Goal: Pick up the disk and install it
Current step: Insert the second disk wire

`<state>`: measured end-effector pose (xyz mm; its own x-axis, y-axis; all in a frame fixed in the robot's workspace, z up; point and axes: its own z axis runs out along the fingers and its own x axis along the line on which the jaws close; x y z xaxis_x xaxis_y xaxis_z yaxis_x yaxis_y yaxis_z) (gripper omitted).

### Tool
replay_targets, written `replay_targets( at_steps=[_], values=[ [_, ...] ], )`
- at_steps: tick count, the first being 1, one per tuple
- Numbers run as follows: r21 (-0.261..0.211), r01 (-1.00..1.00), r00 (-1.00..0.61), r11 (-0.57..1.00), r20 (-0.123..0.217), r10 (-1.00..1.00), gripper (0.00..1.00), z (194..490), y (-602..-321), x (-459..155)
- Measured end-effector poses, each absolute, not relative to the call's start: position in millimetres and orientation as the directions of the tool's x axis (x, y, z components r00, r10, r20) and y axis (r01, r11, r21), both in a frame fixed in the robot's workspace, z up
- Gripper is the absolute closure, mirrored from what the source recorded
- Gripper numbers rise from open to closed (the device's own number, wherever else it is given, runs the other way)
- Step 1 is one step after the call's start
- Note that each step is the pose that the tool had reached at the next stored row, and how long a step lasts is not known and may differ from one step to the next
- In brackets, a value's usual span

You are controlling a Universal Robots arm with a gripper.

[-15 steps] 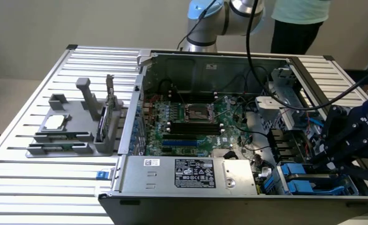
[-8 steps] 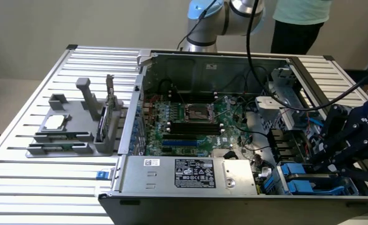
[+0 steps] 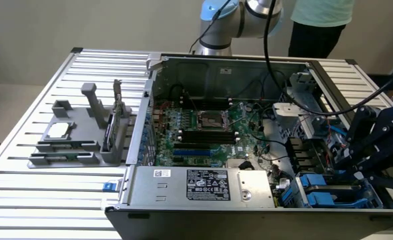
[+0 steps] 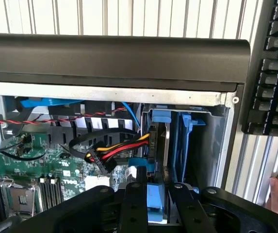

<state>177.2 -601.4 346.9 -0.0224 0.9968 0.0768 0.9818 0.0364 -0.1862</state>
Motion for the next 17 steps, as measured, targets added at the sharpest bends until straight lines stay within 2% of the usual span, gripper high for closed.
replay_targets(
  at_steps=[17],
  values=[
    [-0.183,0.982,-0.032,0.046,0.082,0.996,0.75,364,-603,139]
  ],
)
